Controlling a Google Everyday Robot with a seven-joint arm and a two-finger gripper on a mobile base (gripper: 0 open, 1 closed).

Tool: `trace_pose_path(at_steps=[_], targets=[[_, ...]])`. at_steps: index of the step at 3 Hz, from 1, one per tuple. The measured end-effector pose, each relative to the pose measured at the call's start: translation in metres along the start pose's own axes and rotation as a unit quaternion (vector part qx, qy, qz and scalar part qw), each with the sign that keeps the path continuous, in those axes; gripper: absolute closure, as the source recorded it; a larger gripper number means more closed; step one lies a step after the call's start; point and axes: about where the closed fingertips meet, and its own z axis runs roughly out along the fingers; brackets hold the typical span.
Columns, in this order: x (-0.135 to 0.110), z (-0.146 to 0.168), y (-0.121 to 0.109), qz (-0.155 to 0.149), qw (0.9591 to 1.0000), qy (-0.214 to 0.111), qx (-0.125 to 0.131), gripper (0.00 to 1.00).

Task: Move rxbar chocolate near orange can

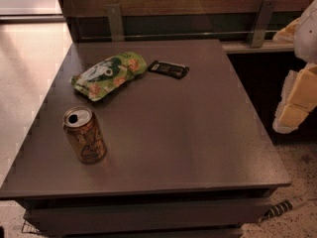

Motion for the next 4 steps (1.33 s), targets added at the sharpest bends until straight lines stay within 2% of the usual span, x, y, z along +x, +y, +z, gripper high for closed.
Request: trace_pose_path(at_steps=[1, 2, 3, 4], targets=[[0.0, 0.0, 0.0, 0.0, 1.0, 0.0, 0.0, 0.0], [-0.008, 0.008, -0.029, 0.008, 0.9986, -0.049, 0.015, 0.0], [-0.032, 0.029, -0.082, 0.008, 0.988, -0.15, 0.036, 0.0], [-0.06, 0.049, -0.124, 0.004, 0.9721, -0.231, 0.042, 0.0]])
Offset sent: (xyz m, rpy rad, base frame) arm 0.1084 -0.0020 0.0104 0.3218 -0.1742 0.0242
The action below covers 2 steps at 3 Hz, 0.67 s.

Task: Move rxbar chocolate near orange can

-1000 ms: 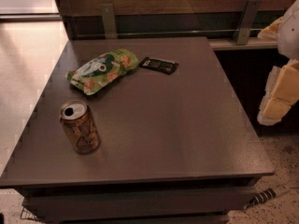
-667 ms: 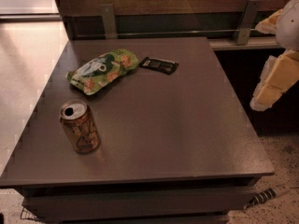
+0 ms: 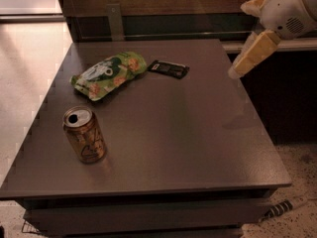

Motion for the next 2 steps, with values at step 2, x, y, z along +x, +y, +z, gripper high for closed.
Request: trace_pose_path(at_steps=[2], targets=[[-0.0113, 0.0397, -0.0383, 0.013, 0.9985, -0.053, 0.0, 0.0]])
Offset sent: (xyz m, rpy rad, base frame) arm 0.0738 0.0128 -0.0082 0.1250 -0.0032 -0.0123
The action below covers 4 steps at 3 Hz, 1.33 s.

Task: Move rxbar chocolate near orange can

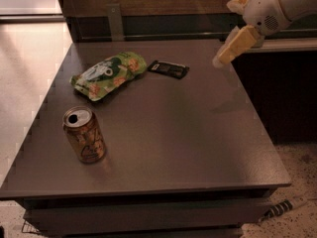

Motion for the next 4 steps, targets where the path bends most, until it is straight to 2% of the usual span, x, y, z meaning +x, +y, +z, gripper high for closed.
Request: trace_pose_path(at_steps=[1, 2, 3, 4], targets=[[0.01, 0.038, -0.01, 0.025, 0.9991, -0.025, -0.022, 0.0], [0.025, 0.088, -0.018, 0.054, 0.9963, -0.045, -0.049, 0.0], [0.037, 0.146, -0.009, 0.08, 0.9884, -0.093, -0.089, 0.0], [0.038, 0.179, 0.002, 0.088, 0.982, -0.126, -0.11, 0.0]])
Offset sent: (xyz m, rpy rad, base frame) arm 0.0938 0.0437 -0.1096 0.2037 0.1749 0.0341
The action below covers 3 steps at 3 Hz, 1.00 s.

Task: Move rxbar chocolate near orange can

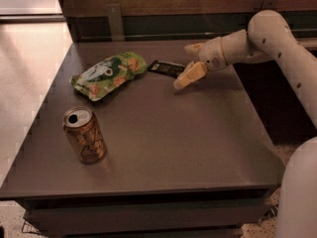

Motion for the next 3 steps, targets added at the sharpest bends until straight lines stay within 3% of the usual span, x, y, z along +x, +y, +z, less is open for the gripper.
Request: trace_pose_path(at_steps=[1, 2, 3], targets=[[0.007, 0.032, -0.004, 0.01, 0.999, -0.039, -0.019, 0.0], [0.017, 0.052, -0.008, 0.035, 0.9971, -0.06, -0.031, 0.16], [0.011, 0.048, -0.008, 0.035, 0.9971, -0.06, -0.031, 0.4]])
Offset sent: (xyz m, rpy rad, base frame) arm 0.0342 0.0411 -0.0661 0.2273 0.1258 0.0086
